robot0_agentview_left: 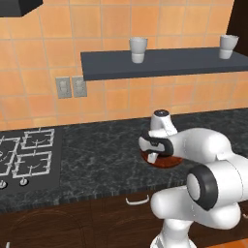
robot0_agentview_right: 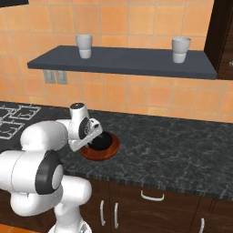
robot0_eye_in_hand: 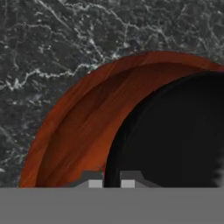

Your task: Pick up the bowls on the counter and stack them on top of one another in the open cabinet. Place the smaller bowl on top of the larger bowl.

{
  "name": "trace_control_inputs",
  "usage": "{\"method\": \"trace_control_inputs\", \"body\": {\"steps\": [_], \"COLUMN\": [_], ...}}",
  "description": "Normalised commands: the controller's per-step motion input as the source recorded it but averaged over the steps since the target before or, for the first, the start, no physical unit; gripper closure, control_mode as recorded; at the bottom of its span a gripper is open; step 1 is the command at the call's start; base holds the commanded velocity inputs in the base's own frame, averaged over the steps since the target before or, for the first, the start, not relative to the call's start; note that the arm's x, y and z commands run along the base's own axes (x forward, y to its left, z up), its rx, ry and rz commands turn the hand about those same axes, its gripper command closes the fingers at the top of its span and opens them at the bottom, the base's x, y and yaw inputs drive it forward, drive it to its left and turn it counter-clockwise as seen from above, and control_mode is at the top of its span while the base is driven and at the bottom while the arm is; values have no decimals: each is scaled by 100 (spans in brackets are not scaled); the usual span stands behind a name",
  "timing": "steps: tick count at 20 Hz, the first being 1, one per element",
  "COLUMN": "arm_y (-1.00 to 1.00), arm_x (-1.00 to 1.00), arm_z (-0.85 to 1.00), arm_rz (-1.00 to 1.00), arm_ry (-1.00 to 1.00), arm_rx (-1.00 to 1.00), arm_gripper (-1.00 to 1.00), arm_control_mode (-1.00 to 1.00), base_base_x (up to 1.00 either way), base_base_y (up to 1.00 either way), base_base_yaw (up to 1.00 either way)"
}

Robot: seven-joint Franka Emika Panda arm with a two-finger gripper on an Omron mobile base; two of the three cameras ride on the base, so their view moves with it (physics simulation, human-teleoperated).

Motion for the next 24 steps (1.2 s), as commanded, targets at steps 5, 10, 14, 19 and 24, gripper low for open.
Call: {"method": "trace_control_inputs", "body": {"steps": [5, 10, 14, 19, 24], "arm_y": [-3, -25, -100, -100, -47], "arm_x": [-6, -14, -11, 0, -2], "arm_z": [56, 80, 9, -14, -62], "arm_rz": [-2, -16, -54, -68, -79], "arm_ry": [-1, -5, 0, 5, 10], "arm_rx": [3, 7, 19, 24, 39], "arm_gripper": [-100, -100, -100, -100, -100], "arm_control_mode": [-100, -100, -100, -100, -100], "base_base_x": [0, 0, 0, 0, 0], "base_base_y": [0, 0, 0, 0, 0], "base_base_yaw": [0, 0, 0, 0, 0]}}
